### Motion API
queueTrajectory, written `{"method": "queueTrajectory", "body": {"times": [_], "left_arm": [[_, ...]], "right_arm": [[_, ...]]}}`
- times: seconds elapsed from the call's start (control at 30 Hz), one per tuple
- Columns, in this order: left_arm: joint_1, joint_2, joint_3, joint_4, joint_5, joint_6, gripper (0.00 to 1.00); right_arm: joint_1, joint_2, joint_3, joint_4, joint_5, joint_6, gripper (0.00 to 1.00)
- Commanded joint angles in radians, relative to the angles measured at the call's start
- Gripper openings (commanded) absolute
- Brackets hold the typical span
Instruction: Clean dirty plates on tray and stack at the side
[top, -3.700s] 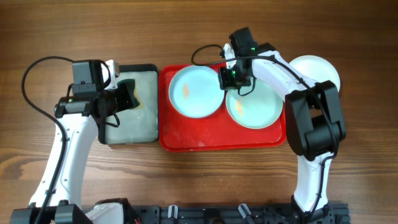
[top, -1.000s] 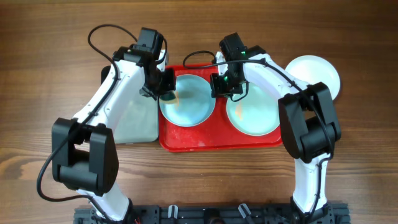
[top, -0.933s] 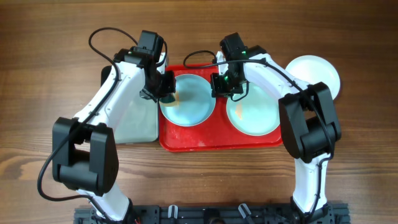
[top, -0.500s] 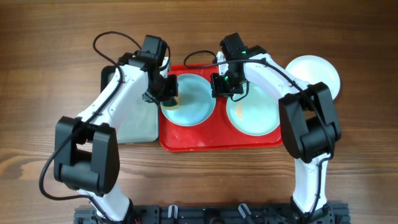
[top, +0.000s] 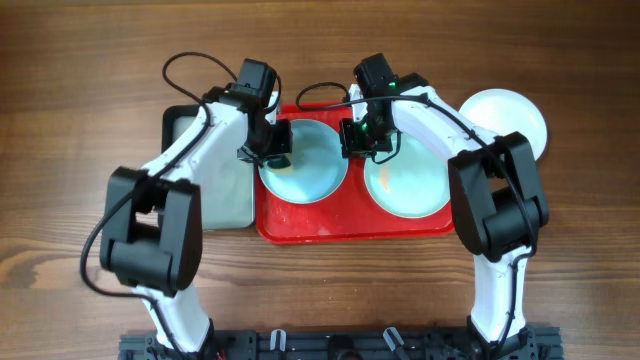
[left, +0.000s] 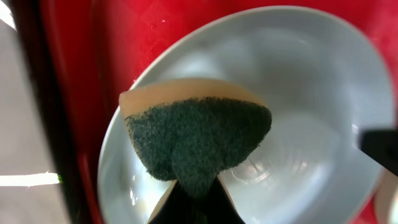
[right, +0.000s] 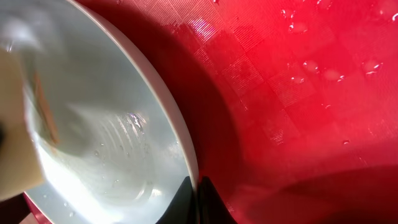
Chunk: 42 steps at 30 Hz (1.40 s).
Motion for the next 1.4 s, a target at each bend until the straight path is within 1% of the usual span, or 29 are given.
{"method": "queueTrajectory", "body": {"times": [0.0, 0.17, 0.3, 0.43, 0.53, 0.63, 0.7, 0.8, 0.9, 0.93, 1.03, 1.1, 1.17, 1.37], "left_arm": [[-0.003, 0.058, -0.011, 0.023, 0.001, -0.008, 0.04], [-0.013, 0.113, -0.024, 0.041, 0.010, -0.009, 0.04], [-0.052, 0.115, -0.083, 0.100, 0.014, -0.010, 0.04], [-0.092, 0.115, -0.100, 0.127, 0.117, -0.009, 0.04], [-0.101, 0.115, -0.100, 0.160, 0.257, -0.009, 0.04], [-0.072, 0.111, -0.070, 0.193, 0.439, -0.009, 0.04], [-0.045, 0.084, -0.027, 0.164, 0.462, -0.009, 0.04], [0.012, -0.023, 0.036, 0.121, 0.461, -0.008, 0.04], [0.063, -0.155, 0.042, 0.093, 0.426, -0.009, 0.04], [0.076, -0.194, 0.042, 0.059, 0.385, -0.008, 0.04], [0.074, -0.231, 0.040, -0.080, 0.154, -0.008, 0.04], [0.068, -0.222, 0.015, -0.095, 0.106, -0.008, 0.04], [0.052, -0.200, -0.023, -0.079, 0.098, -0.008, 0.04], [0.006, -0.132, -0.148, 0.101, 0.060, -0.010, 0.04]], "right_arm": [[-0.005, 0.002, -0.005, -0.002, 0.011, 0.006, 0.04], [-0.005, 0.002, -0.005, -0.001, 0.011, 0.006, 0.04], [-0.005, 0.002, -0.005, -0.001, 0.011, 0.006, 0.04], [-0.005, 0.002, -0.005, -0.001, 0.011, 0.006, 0.04], [-0.005, 0.002, -0.005, -0.001, 0.011, 0.006, 0.04], [-0.005, 0.002, -0.005, -0.001, 0.011, 0.006, 0.04], [-0.005, 0.002, -0.005, -0.001, 0.011, 0.005, 0.04], [-0.005, 0.002, -0.005, -0.001, 0.011, 0.005, 0.04], [-0.005, 0.002, -0.005, -0.001, 0.011, 0.005, 0.04], [-0.005, 0.002, -0.005, -0.001, 0.011, 0.006, 0.04], [-0.005, 0.002, -0.005, 0.000, 0.011, 0.006, 0.04], [-0.005, 0.002, -0.005, 0.003, 0.011, 0.006, 0.04], [-0.005, 0.002, -0.005, 0.006, 0.011, 0.006, 0.04], [-0.005, 0.002, -0.005, 0.006, 0.011, 0.006, 0.04]]}}
